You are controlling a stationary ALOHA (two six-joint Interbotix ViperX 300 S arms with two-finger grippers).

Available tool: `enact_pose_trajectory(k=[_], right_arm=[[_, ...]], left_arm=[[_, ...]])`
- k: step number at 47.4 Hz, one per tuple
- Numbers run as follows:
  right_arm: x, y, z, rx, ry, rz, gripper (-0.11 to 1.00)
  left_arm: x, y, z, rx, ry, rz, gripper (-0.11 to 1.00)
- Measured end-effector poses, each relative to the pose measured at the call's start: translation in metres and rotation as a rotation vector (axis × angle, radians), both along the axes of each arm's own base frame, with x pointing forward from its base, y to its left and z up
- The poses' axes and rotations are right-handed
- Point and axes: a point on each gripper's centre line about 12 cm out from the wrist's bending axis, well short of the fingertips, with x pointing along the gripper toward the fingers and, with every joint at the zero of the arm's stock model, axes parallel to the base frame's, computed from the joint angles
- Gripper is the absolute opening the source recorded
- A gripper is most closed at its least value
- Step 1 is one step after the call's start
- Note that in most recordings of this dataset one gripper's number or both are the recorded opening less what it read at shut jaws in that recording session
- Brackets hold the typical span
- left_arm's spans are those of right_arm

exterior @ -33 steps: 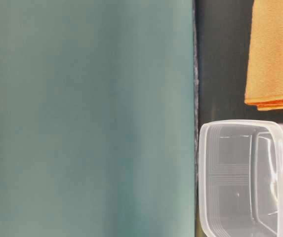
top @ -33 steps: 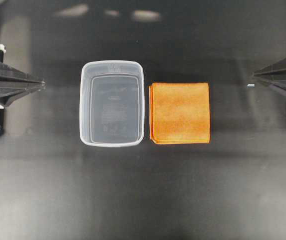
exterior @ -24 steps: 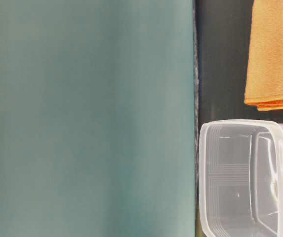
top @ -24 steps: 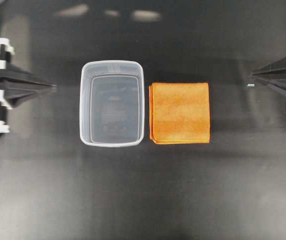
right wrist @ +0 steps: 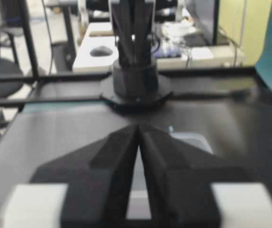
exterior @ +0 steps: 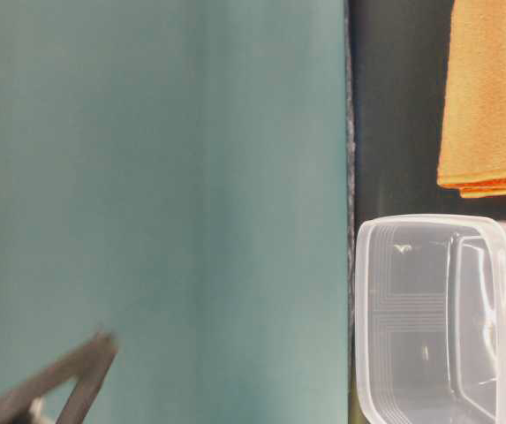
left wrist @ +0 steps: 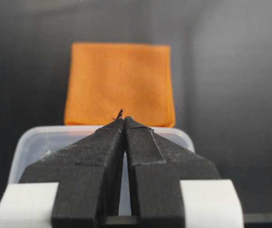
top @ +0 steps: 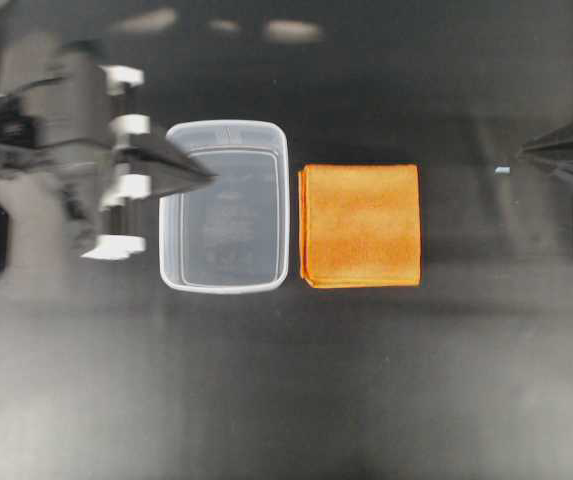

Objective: Place the orange towel into the container with the left arm.
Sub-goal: 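Move the left gripper over the container toward the orange towel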

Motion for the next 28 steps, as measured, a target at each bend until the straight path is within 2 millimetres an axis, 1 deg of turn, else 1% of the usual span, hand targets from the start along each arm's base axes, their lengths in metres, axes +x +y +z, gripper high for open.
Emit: enact_pose_trajectory(k=[2,7,9,11,13,15,17,19,20,23,26,28], right_arm=[[-0.001,0.000,0.001,0.000,-0.006,0.000,0.26],[-0.006,0.000,0.004,0.000,-0.021,0.000,0.61],[-0.007,0.000,0.005,0.000,-0.028,0.000,0.72],[-0.008,0.000,0.006,-0.001,-0.035,0.000,0.80],[-0.009,0.000,0.008,-0.001,-0.043,0.000,0.83],[-0.011,0.000,0.010,-0.001,-0.055,0.000,0.82],[-0.012,0.000,0.012,-0.003,-0.064,0.000,0.81],[-0.014,0.000,0.013,-0.001,-0.074,0.000,0.80],[-0.015,0.000,0.013,-0.003,-0.077,0.000,0.80],[-0.019,0.000,0.018,-0.003,-0.104,0.000,0.80],[-0.022,0.000,0.021,-0.002,-0.127,0.000,0.80],[-0.025,0.000,0.024,-0.002,-0.144,0.000,0.80]], left_arm=[[0.010,0.001,-0.003,0.000,0.041,0.003,0.00],[0.039,0.002,-0.005,0.000,0.117,0.007,0.01],[0.049,0.002,-0.006,0.002,0.147,0.008,0.02],[0.060,0.003,-0.008,0.002,0.178,0.011,0.07],[0.068,0.004,-0.011,0.004,0.205,0.013,0.14],[0.077,0.005,-0.012,0.007,0.233,0.013,0.25],[0.087,0.007,-0.016,0.012,0.266,0.014,0.38],[0.095,0.008,-0.022,0.020,0.304,0.010,0.50],[0.102,0.010,-0.026,0.027,0.334,0.007,0.58],[0.117,0.011,-0.037,0.042,0.388,-0.005,0.74],[0.132,0.011,-0.052,0.052,0.444,-0.017,0.86],[0.142,0.011,-0.061,0.055,0.468,-0.021,0.91]])
